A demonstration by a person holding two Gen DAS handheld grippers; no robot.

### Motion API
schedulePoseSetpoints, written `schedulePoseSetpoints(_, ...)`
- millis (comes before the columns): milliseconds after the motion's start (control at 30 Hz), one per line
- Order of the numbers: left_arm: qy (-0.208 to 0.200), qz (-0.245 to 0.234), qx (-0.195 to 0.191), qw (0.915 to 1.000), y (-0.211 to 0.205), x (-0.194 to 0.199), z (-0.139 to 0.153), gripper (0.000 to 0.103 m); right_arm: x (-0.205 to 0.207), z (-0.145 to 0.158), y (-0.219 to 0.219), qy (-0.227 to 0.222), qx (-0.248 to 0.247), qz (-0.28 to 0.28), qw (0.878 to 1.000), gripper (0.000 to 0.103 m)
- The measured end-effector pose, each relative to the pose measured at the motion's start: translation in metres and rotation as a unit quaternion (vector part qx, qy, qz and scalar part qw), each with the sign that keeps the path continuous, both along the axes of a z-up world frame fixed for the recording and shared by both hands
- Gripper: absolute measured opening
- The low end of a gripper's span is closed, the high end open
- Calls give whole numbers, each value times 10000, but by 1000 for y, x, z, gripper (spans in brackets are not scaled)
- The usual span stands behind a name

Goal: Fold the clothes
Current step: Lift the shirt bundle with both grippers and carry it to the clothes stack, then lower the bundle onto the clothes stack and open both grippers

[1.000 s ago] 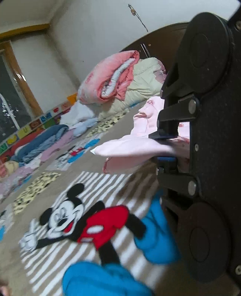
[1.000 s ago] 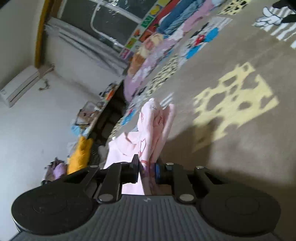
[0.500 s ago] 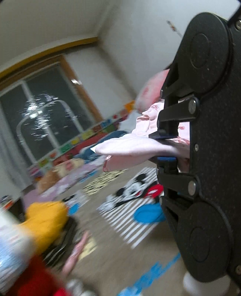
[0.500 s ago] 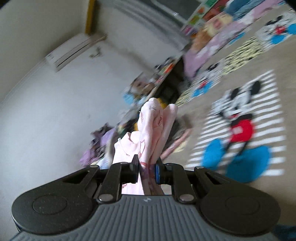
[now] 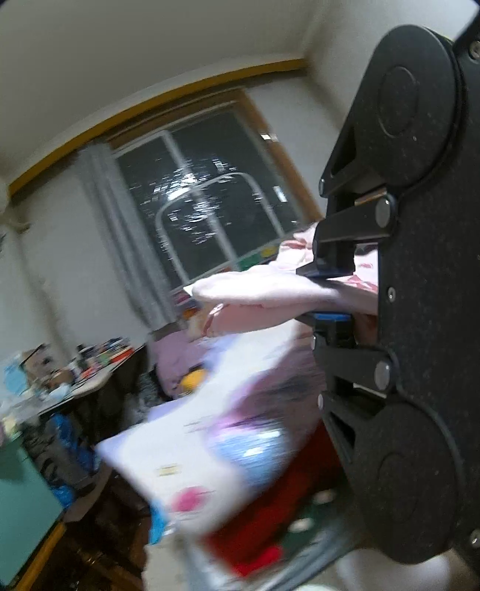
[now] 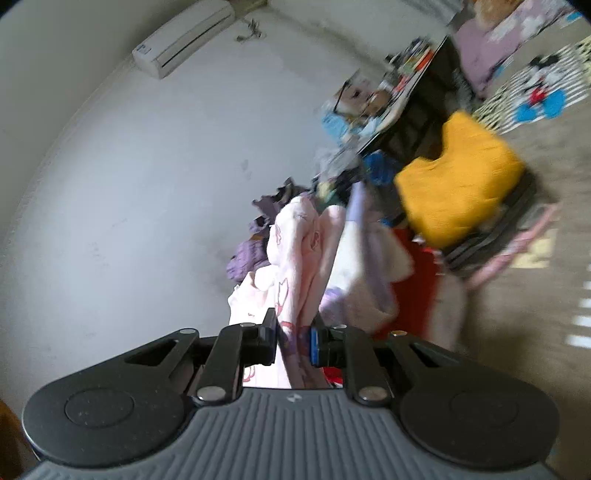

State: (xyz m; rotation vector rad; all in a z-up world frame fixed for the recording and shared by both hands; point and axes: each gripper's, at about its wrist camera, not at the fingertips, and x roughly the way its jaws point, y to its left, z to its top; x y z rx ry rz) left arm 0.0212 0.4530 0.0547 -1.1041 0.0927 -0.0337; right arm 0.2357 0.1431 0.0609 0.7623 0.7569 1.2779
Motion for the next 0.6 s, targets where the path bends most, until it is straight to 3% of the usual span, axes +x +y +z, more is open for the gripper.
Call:
schedulePoseSetpoints(267, 91, 327, -78, 9994, 69, 40, 20, 15, 52, 18, 85, 219, 111, 186, 9995, 18)
schedulePoseSetpoints(467, 436, 498, -217, 9976, 101, 62, 3, 15, 84, 14, 120, 255, -55, 157, 9995, 18)
schedulePoseSetpoints(533, 681, 676, -13, 9954, 101, 66, -3, 15, 91, 5, 128, 245, -236, 92, 9994, 18)
schedulePoseSetpoints(600, 1003, 946, 564, 9888, 95, 68, -2, 15, 91, 4, 134, -150, -643, -113, 9978, 21)
